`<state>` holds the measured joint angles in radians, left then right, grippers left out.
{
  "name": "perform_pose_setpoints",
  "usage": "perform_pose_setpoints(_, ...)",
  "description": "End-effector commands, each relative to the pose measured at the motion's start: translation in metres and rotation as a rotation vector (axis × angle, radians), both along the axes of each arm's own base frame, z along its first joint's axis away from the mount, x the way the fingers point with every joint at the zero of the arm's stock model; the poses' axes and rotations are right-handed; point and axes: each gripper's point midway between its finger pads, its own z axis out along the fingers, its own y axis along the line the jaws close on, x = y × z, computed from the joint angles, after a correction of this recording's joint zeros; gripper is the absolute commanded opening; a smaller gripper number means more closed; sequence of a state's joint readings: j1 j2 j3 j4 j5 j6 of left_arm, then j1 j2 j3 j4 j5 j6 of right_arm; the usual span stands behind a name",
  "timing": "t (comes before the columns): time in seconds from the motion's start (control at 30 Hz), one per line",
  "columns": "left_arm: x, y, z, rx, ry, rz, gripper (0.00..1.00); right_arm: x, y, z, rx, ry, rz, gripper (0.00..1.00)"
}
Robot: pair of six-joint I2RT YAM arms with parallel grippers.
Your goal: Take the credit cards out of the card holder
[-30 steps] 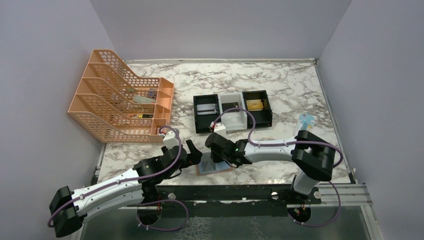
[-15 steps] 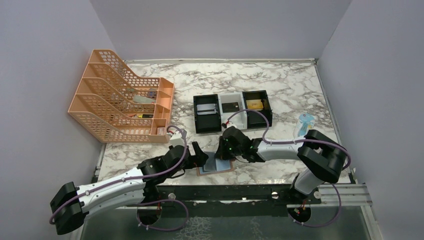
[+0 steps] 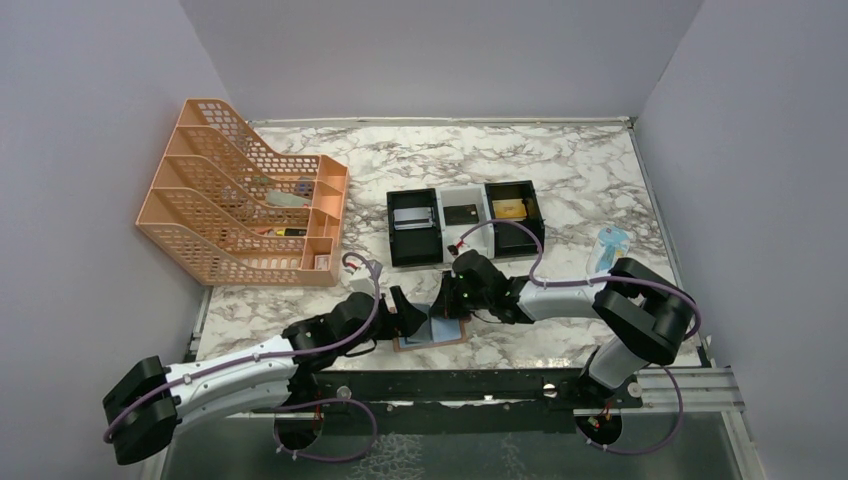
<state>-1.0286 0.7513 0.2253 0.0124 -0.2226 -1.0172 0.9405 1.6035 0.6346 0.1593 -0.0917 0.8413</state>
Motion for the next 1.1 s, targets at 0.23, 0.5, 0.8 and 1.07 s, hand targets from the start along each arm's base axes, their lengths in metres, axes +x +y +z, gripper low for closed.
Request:
perform_pose_setpoints(0.23, -0.005, -0.017, -0.005, -0.089, 0.028, -0.04, 0.72, -0.008, -0.017, -0.025, -0.076, 0.046, -0.005, 0.01)
perform_pose_setpoints(0.5, -0.007, -0.022, -0.012, -0.085, 0.055, -0.053, 0.65, -0.01, -0.016, -0.025, -0.073, 0.055, 0.003, 0.01)
perform_pose_setpoints(0.8, -0.012, -0.039, 0.005, -0.159, 0.027, -0.132, 0.63, -0.011, -0.002, 0.004, 0.032, 0.016, 0.054, 0.07)
perform_pose_setpoints(1.07, -0.012, -0.042, 0.001, -0.142, 0.047, -0.14, 0.63, -0.003, -0.004, 0.042, 0.107, -0.076, 0.014, 0.43)
